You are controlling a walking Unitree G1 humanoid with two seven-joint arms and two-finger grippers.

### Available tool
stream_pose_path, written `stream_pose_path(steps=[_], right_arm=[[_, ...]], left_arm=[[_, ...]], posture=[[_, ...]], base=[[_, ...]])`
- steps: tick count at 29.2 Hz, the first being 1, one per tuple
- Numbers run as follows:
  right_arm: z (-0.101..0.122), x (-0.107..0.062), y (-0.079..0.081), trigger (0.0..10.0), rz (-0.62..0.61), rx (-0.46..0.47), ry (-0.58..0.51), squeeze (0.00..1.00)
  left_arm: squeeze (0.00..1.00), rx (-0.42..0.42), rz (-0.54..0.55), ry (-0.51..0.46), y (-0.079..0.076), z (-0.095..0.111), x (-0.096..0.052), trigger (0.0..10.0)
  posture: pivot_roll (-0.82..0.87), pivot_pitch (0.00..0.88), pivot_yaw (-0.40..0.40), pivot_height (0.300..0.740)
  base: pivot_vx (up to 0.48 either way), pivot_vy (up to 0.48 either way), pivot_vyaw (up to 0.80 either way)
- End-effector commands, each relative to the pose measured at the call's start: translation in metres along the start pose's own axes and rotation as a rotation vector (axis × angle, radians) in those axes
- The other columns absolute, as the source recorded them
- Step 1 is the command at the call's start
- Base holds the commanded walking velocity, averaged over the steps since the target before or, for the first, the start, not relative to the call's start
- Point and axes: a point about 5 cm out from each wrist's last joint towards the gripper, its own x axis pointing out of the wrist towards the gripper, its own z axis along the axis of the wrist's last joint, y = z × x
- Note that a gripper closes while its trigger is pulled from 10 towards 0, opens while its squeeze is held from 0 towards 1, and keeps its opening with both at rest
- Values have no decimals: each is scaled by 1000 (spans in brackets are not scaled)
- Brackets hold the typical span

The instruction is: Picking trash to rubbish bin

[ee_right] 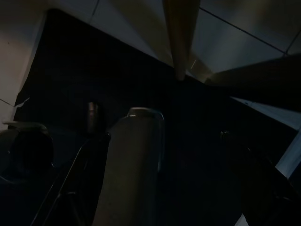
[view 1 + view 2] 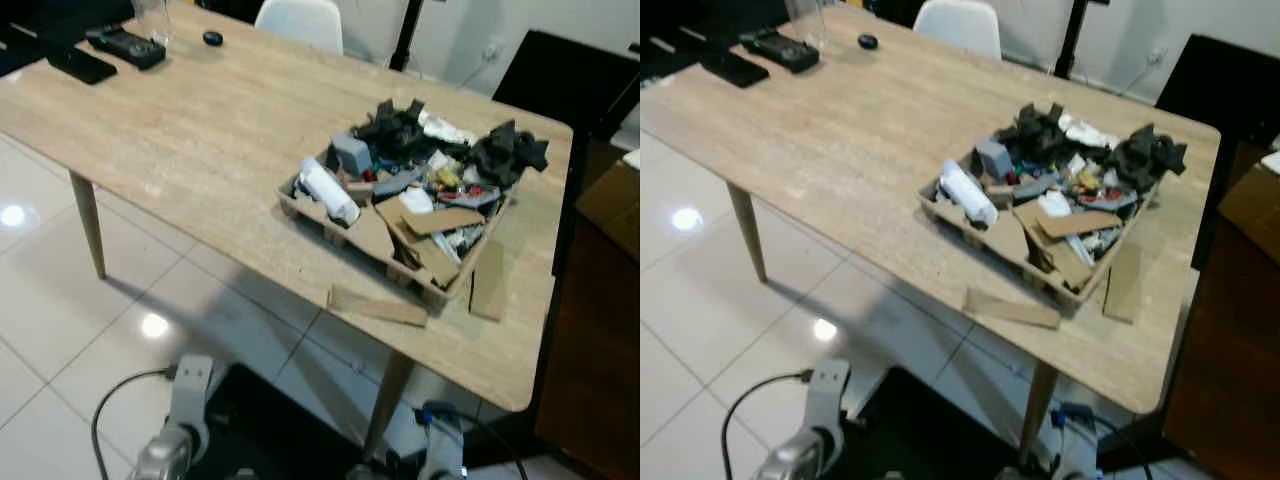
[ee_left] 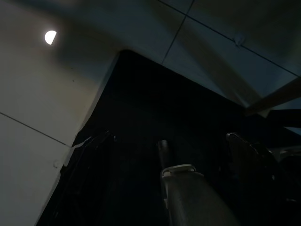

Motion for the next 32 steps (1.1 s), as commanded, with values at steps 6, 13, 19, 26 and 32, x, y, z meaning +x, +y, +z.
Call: stream_pose_path(steps=[6,13,19,26,32], right_arm=[[-17,-3,-1,10000,10,-3,69,0],[-17,-4,-1,10000,12,-4,72,0],[-19,-4,-2,10000,20,-23,108,0],[-19,-4,-2,10000,26,-24,108,0],[-17,-3,-1,10000,28,-21,102,0]], left_arm=[[0,0,-3,41,0,-15,-4,10000],[0,6,-9,39,-1,-15,-4,10000],[0,8,-13,39,-2,-14,-4,10000],[0,4,-10,41,-2,-15,-4,10000],[0,3,-4,43,0,-16,-5,10000]], posture=[[51,183,-32,740],[46,172,-32,740],[44,166,-35,740],[46,164,-37,740],[50,164,-41,740]], base=[[0,0,0],[0,0,-800],[0,0,-800],[0,0,-800],[0,0,-800]])
